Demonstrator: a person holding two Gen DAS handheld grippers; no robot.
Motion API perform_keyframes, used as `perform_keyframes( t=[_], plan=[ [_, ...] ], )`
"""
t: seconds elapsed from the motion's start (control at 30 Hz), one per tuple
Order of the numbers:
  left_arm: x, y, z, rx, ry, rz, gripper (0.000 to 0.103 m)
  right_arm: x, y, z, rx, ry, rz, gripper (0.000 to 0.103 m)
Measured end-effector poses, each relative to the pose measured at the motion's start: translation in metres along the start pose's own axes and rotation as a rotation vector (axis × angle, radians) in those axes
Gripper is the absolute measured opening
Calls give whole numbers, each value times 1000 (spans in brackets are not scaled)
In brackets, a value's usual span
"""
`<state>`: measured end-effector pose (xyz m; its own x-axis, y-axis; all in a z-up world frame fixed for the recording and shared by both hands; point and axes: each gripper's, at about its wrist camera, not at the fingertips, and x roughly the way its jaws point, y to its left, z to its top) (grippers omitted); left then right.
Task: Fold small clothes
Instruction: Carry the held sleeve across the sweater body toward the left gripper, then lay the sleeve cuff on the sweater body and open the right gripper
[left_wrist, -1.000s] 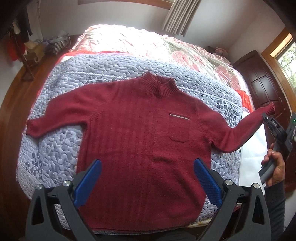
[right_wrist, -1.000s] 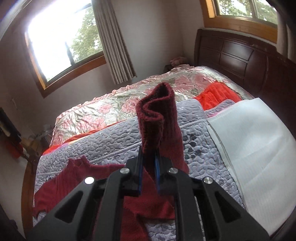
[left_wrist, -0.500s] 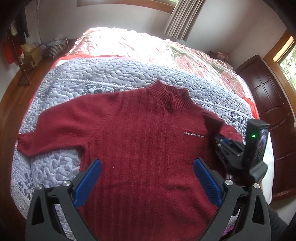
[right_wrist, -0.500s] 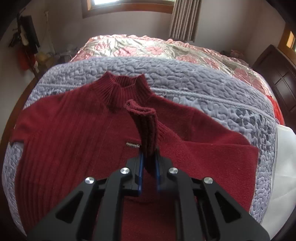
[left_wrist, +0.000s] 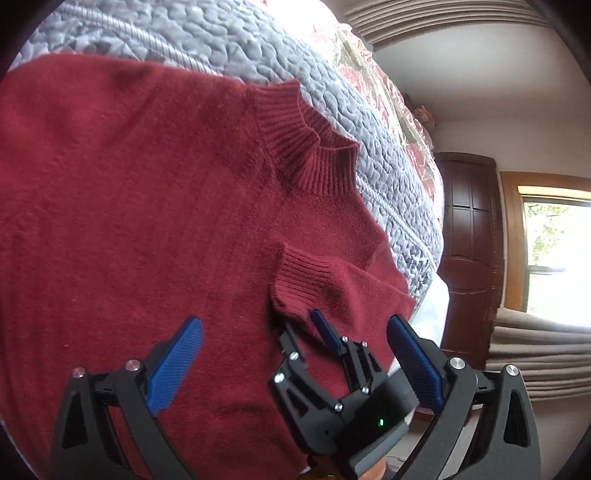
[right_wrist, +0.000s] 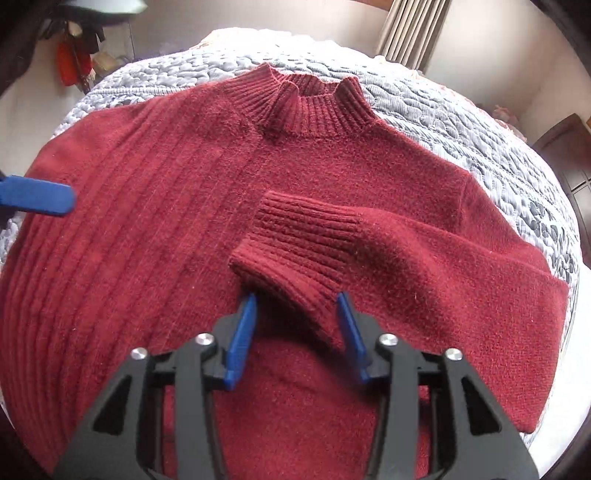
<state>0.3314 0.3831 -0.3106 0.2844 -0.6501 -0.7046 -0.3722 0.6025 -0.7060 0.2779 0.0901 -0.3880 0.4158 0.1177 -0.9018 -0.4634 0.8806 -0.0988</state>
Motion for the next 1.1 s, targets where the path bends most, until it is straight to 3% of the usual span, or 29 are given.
perform_keyframes(
  t=[0.13,0.33,0.47,0.63,0.7,0.77,0.9,0.93,1.1],
  plan=[
    [34,4,11,-63,50,-21,99,-37,-14,-23,105,-14,62,53],
    [79,1,19,-99,118,-64,99,-87,-28,-86,220,54,131,54],
    [103,-3,21,-85,153,-5,99,-101,-29,-115,259,98,147,54],
    [120,-15,25,-58,193,28,99,-111,-34,-120,318,87,165,55],
    [123,-18,26,-55,202,52,89,-115,-37,-116,333,70,176,55],
    [128,-20,26,-44,226,103,49,-119,-37,-112,339,54,185,55],
    [129,-21,29,-9,231,175,24,-124,-38,-104,349,33,202,57],
    [124,-20,29,-3,216,177,12,-125,-38,-103,347,33,202,57],
    [103,-36,30,52,129,149,6,-125,-35,-104,341,49,208,58]
  ],
)
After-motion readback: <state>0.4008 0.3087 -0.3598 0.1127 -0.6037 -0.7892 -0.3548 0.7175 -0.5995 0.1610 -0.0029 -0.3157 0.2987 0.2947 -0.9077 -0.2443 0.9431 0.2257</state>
